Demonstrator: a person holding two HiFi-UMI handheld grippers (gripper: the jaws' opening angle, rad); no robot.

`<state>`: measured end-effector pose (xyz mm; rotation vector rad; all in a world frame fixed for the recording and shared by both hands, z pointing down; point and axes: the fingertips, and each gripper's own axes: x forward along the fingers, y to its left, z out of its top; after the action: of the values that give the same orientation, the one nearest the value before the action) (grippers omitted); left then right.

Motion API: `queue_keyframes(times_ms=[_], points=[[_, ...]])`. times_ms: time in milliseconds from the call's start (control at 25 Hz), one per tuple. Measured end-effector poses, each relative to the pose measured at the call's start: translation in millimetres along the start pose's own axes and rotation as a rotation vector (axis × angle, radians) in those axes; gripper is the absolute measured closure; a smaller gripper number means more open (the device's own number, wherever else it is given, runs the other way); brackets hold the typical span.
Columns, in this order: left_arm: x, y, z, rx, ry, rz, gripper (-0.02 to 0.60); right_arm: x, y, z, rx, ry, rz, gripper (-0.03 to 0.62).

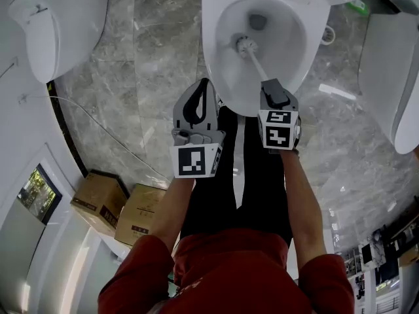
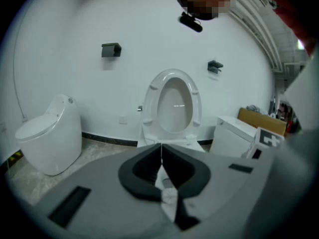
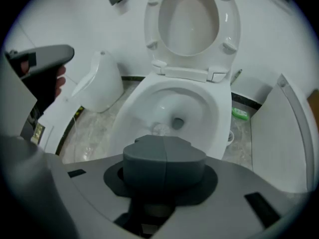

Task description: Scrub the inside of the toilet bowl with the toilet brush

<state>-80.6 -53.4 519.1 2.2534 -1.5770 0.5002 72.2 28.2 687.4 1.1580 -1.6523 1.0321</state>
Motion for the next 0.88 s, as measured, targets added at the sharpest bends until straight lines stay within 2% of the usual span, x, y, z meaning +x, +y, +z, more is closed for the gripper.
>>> queue_keyframes(times_ms=[240,480,640,880], points=[[-11.3,-5.0,25.3,0.012,-0.013,-0.014,0.583,-23.8,-2.2,22.1,-0.002,-0.018,0.032,0.447],[-33.1,-14.0,83.5,0.02,-0.061,-0.032,0.583,-102.2,-10.3,43.0,0.019,-0.105,-0.012,0.447],[-57.7,-13.8,146.5,0.018,-0.128,-0.04,0.583,-180.4,-11.1,62.2,0.025,-0.212,-0.033,0.448],[-122.3,-10.7,288.5,0.047,-0.269,-0.018,0.583,-362.6,-8.0,118.9,0.051,-0.482,-0.068,0.448]])
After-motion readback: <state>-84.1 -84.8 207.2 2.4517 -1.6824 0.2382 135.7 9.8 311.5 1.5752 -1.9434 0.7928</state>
